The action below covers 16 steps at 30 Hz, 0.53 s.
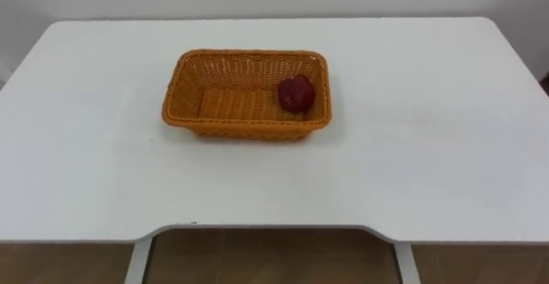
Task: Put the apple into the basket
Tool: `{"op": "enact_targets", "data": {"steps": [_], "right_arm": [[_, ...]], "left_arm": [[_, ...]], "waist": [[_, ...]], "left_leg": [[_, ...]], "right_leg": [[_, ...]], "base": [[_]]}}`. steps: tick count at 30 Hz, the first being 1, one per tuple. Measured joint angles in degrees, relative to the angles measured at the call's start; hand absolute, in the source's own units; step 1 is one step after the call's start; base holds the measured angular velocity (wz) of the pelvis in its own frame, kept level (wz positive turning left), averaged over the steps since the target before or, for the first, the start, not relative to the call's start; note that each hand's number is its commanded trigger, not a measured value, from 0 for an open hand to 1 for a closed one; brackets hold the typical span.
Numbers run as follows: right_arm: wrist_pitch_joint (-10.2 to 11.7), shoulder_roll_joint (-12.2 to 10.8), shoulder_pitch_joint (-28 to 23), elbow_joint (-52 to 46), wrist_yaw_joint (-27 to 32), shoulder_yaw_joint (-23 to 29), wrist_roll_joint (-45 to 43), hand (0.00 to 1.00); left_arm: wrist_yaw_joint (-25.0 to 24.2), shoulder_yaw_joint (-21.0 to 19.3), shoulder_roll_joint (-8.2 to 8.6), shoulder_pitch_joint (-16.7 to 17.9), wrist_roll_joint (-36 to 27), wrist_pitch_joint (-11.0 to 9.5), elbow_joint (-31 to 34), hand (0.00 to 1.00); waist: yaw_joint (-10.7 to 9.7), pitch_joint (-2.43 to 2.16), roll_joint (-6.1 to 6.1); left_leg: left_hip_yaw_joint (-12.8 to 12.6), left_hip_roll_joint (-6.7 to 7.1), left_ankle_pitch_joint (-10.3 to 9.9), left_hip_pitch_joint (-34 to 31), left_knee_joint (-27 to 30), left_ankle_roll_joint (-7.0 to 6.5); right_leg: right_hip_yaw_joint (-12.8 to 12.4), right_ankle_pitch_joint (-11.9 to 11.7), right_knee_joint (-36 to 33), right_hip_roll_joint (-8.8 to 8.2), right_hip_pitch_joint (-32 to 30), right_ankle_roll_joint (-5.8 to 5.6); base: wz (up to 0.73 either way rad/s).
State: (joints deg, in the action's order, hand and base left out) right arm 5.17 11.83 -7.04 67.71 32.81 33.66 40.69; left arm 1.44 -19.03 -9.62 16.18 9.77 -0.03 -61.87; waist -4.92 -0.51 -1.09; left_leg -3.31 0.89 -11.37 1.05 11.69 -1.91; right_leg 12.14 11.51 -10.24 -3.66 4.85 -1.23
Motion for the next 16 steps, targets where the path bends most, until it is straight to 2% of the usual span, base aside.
{"op": "enact_targets", "data": {"steps": [4, 7, 10, 13, 16], "right_arm": [[-2.9, -0.5, -0.9, 6.4, -9.4, -9.2, -11.2, 0.0], [-4.7, -0.5, -1.4, 6.6, -14.4, -14.9, -17.8, 0.0], [-6.6, -0.5, -1.1, 6.7, -18.8, -17.7, -23.3, 0.0], [-7.1, -0.9, -0.7, 6.4, -21.7, -21.3, -27.7, 0.0], [-7.7, -1.2, -0.3, 6.2, -23.8, -23.8, -30.3, 0.0]], "left_arm": [[-0.8, 0.1, 0.25, -0.9, 0.0, 0.5, -0.1, 0.0], [-0.8, 1.2, 0.27, -1.5, 0.0, 1.4, -0.1, 0.0], [-0.7, 1.6, 0.31, -1.7, 0.0, 2.7, -0.1, 0.0], [-0.4, 3.4, 0.41, -1.7, -0.1, 3.9, -0.1, 0.0], [-0.4, 5.7, 0.58, -2.0, 0.0, 4.2, -0.6, 0.0]], "waist": [[1.8, 0.32, 0.47], [3.1, 0.49, 0.87], [3.6, 0.55, 0.93], [3.8, 0.6, 0.99], [3.8, 0.65, 1.09]], "left_leg": [[-0.6, -0.09, -0.1, 0.3, -0.2, 0.02], [-1.0, -0.16, -0.3, 0.7, -0.4, 0.02], [-1.2, -0.18, -0.3, 1.1, -0.8, 0.03], [-1.2, -0.2, -0.3, 1.2, -1.0, 0.03], [-1.2, -0.2, -0.3, 1.2, -1.0, 0.04]], "right_leg": [[-0.6, 0.0, 0.4, 0.12, 0.1, 0.0], [-1.1, 0.0, 0.4, 0.21, 0.3, -0.01], [-1.0, 0.0, 0.4, 0.19, 0.3, -0.02], [-1.0, -0.1, 0.5, 0.2, 0.4, -0.02], [-1.0, -0.1, 0.5, 0.2, 0.4, -0.01]], "base": [[-0.04], [-0.09], [-0.02], [0.0], [0.0]]}}
